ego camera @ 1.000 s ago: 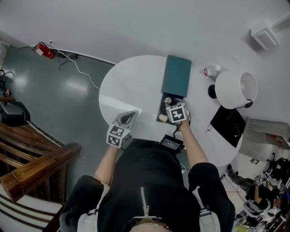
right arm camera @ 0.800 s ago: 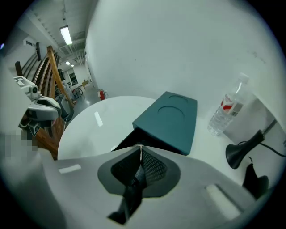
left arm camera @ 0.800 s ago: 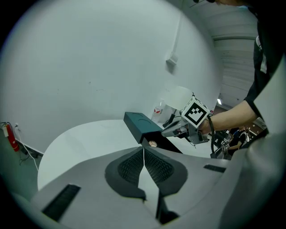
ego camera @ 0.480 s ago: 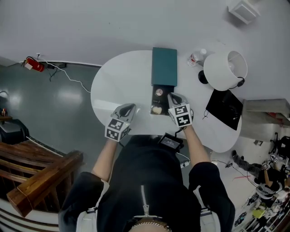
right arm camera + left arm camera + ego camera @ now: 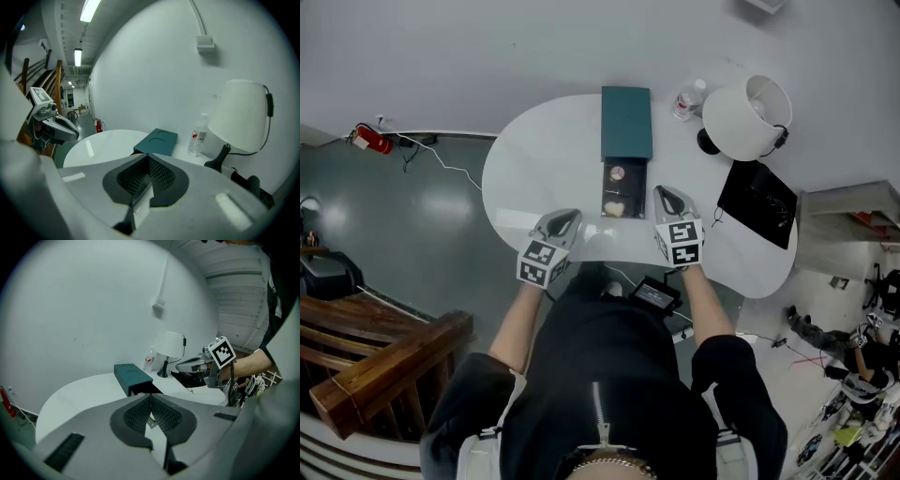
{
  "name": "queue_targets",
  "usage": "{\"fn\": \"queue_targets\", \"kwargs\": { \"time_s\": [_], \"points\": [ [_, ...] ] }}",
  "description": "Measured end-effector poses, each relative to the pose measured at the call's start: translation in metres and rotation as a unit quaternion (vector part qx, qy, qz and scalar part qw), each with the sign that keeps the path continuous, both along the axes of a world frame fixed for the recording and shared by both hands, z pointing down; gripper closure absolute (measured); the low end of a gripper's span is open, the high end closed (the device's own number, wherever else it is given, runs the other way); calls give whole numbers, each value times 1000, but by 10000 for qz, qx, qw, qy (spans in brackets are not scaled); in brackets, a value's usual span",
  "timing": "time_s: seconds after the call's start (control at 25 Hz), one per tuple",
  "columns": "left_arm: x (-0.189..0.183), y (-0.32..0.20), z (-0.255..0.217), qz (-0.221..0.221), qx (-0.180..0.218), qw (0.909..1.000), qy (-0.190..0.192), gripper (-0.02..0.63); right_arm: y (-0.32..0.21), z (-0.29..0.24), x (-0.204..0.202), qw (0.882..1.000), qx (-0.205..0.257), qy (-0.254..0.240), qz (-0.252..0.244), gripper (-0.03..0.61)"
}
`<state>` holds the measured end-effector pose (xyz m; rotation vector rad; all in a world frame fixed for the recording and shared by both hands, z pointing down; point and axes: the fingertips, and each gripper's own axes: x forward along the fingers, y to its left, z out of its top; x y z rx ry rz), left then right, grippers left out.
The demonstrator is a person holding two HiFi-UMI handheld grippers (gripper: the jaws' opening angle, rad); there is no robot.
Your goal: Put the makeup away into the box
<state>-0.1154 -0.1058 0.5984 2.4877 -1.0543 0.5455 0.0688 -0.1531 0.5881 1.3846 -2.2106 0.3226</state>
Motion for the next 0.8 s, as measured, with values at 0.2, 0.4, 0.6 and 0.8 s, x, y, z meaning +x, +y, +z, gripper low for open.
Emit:
{"fn": "queue_targets", "kwargs": {
  "time_s": [0.2,0.4,0.6,0.8],
  "points": [
    [20,32,-6,123,105,9999,-41,600,37,-11,15,9999,156,-33,58,574],
    [35,66,-12,226,213,9995,-77,600,75,-25,31,9994,294,-89,134,574],
    [42,92,-17,267,288,9992,-115,600,105,-35,42,9987,421,-160,220,574],
    [48,110,-18,276,339,9990,-123,600,125,-33,51,9985,447,-153,265,574]
  ]
}}
